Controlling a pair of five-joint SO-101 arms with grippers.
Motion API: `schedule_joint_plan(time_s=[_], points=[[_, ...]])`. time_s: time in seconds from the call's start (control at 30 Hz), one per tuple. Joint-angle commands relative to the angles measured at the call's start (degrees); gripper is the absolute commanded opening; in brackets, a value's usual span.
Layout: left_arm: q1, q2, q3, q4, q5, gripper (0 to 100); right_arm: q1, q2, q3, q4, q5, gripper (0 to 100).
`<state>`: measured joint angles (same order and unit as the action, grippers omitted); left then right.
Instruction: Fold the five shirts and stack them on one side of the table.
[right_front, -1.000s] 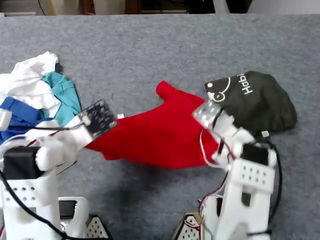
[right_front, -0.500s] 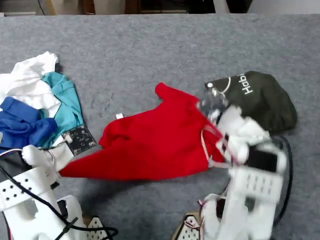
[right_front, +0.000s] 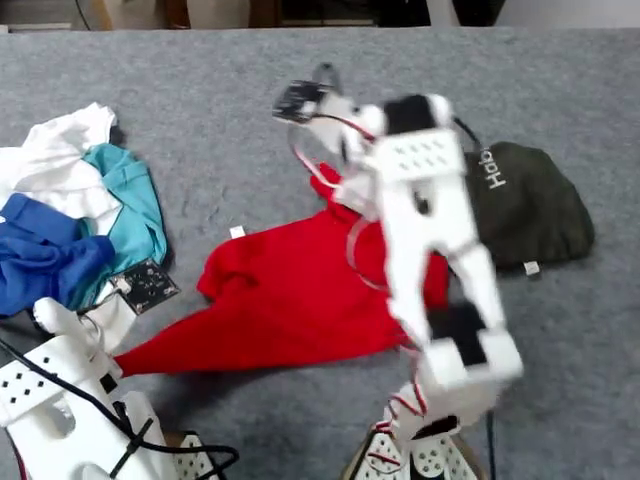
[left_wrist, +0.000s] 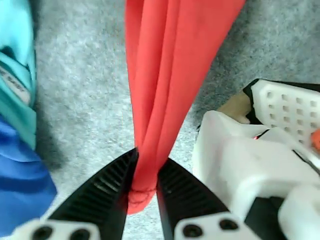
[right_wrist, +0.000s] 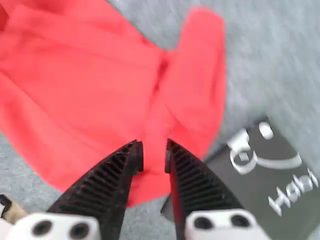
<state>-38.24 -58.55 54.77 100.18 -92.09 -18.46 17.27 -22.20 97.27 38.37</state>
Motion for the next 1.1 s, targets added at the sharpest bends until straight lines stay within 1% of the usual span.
schedule_joint_plan(time_s=[0.0, 0.17, 0.3, 0.33, 0.47, 0.63, 1.07], points=[[-2.7, -0.5, 0.8, 0.5, -7.5, 2, -4.2, 10.9, -14.3, 4.7, -0.7, 7.6], [-5.2, -0.5, 1.7, 0.5, -7.4, 2, -7.6, 21.9, -20.7, 5.1, -1.4, 7.7], [-6.9, -0.5, 1.7, 0.5, -7.4, 2, -8.0, 28.4, -24.0, 4.9, -1.6, 8.2], [-7.0, -0.5, 1.7, 0.5, -7.4, 2, -8.0, 29.6, -25.2, 4.9, -1.7, 9.7], [-6.8, -0.5, 1.7, 0.5, -7.3, 2, -7.7, 33.3, -28.6, 4.9, -4.2, 21.1], [-6.8, -0.5, 1.7, 0.5, -7.2, 2, -7.8, 35.6, -30.8, 4.7, -4.3, 19.3], [-7.1, -0.5, 1.7, 0.5, -7.0, 2, -6.3, 45.3, -37.7, 4.9, -4.3, 19.2]])
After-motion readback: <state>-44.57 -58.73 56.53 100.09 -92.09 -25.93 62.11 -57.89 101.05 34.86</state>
